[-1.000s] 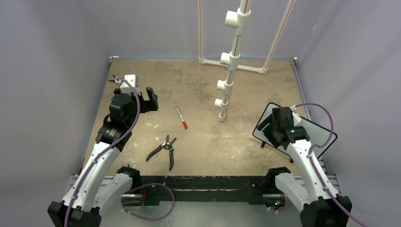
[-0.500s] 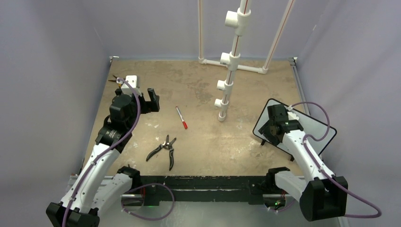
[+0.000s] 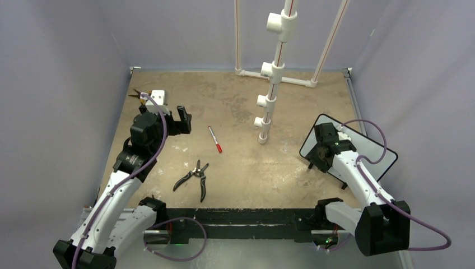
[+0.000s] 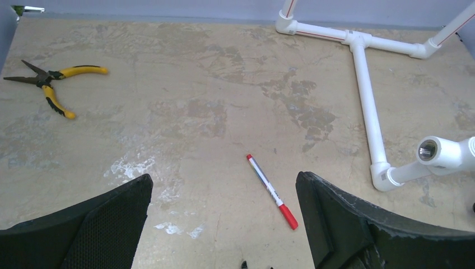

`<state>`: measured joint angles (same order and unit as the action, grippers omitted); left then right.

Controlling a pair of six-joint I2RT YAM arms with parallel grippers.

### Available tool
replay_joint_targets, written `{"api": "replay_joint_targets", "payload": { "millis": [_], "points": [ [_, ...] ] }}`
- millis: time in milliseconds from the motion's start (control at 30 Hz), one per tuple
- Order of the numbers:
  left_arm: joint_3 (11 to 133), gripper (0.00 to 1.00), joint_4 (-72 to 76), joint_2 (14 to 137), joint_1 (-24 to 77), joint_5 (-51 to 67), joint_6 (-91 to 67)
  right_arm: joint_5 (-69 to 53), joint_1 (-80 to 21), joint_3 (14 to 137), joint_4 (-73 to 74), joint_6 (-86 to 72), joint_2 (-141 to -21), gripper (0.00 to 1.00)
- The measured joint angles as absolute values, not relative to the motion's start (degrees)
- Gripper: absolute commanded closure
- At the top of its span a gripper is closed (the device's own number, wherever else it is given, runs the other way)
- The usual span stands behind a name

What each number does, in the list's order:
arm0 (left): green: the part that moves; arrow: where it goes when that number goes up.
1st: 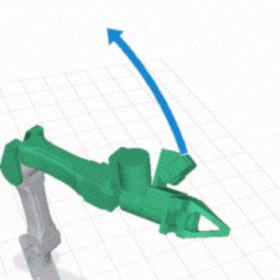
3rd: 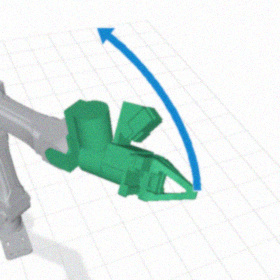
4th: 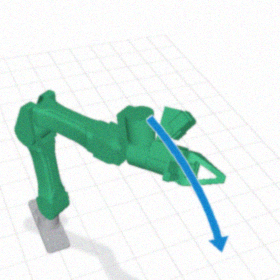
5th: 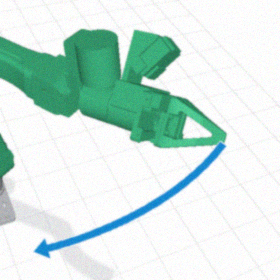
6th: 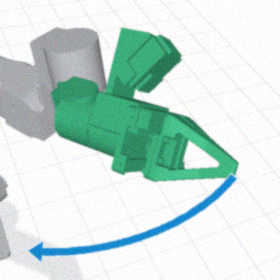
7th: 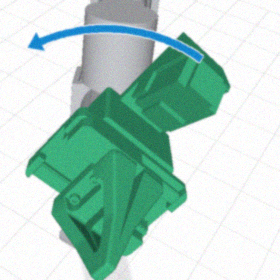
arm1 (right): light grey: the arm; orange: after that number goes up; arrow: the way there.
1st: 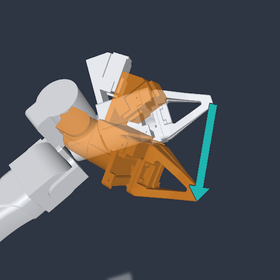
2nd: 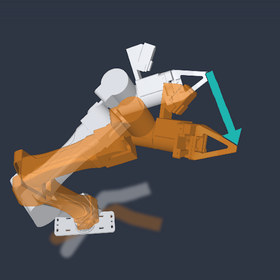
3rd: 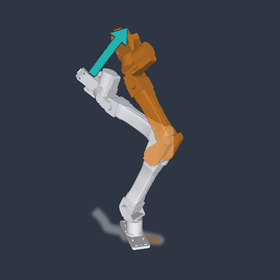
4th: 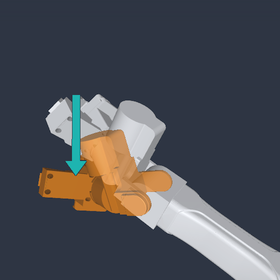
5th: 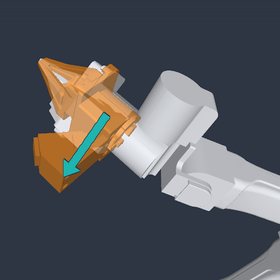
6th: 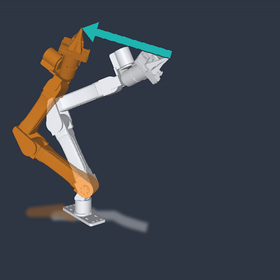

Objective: Write a sentence on the whiteboard
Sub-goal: Move the whiteboard to the center of the board.

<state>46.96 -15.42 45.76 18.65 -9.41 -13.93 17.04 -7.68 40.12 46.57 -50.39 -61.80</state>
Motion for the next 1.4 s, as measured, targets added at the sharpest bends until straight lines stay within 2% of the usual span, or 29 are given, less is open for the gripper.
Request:
{"api": "replay_joint_targets", "payload": {
  "millis": [467, 767, 900, 1000, 1267, 1400],
  "points": [
    [46.96, 0.02, -14.66, 45.76, 19.2, -7.62, -13.93, 15.99, -13.37, 37.95, 42.19, -52.71, -61.95, 0.47],
    [46.94, 0.02, -14.66, 45.74, 19.59, -7.57, -13.93, 19.03, -14.79, 38.11, 42.74, -55.57, -68.03, 0.49],
    [46.94, 0.02, -14.66, 45.71, 20.21, -7.57, -13.93, 20.05, -14.96, 38.17, 42.94, -56.45, -68.2, 0.51],
    [46.94, 0.02, -14.66, 45.71, 20.62, -7.62, -13.93, 20.62, -14.96, 38.35, 43.03, -56.99, -68.34, 0.57],
    [46.94, 0.02, -14.66, 45.74, 21.32, -7.68, -13.93, 23.11, -15.0, 38.59, 42.68, -57.67, -70.11, 0.59],
    [46.94, 0.02, -14.66, 45.74, 21.47, -7.7, -13.93, 24.25, -15.0, 38.61, 42.02, -57.67, -71.42, 0.63]
  ]
}}
